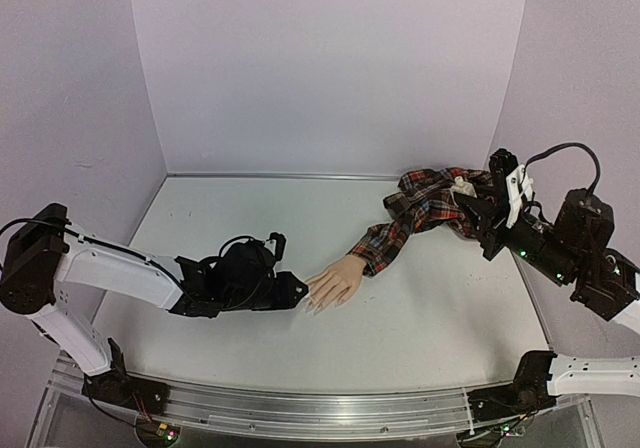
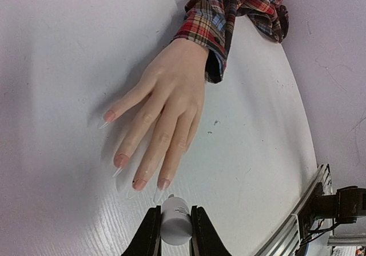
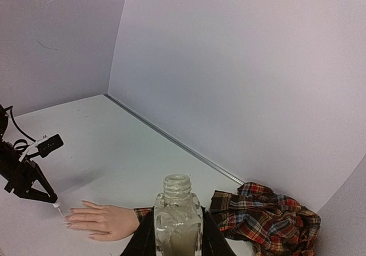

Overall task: Paint the nails
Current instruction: Paint the nail with the hand.

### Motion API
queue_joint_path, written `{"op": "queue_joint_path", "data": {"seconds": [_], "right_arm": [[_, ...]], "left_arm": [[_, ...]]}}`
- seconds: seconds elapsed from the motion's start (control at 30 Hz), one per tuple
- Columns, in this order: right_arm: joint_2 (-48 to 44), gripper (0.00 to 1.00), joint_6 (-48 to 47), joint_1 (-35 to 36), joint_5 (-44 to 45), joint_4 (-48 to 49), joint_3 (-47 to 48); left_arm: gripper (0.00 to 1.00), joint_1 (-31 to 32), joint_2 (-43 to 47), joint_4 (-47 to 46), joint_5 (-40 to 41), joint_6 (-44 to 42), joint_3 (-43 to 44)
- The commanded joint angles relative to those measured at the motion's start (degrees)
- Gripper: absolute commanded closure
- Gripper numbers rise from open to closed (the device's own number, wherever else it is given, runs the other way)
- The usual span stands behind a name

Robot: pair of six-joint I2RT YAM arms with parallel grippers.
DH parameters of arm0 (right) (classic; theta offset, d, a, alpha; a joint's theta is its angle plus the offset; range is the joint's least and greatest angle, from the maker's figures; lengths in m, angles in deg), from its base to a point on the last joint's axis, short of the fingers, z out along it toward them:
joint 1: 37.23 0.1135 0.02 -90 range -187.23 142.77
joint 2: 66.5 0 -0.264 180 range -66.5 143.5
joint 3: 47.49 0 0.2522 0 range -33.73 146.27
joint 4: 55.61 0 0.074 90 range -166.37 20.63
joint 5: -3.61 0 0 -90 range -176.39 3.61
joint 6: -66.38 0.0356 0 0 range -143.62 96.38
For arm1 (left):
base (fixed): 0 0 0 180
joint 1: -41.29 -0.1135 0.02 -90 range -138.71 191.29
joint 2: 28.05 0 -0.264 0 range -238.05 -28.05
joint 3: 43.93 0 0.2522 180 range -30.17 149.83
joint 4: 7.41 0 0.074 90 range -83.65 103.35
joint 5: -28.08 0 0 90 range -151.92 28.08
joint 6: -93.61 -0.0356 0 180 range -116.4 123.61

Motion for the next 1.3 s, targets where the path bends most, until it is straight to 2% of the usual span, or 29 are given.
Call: {"op": "queue_joint_path", "data": {"seconds": [0.0,0.4,1.27], "right_arm": [[0.1,1.0,-0.3,0.1,-0.7,1.0,0.9],[0.4,1.0,-0.5,0.1,-0.8,0.9,0.8],[0.4,1.0,-0.3,0.1,-2.0,0.6,0.7]], "left_arm": [[1.0,-1.3,0.2,-2.3,-1.3,2.5,-1.0],[1.0,-2.2,-4.0,0.0,-3.1,1.7,2.2],[1.0,-2.7,-4.6,0.7,-2.1,0.8,3.0]]}}
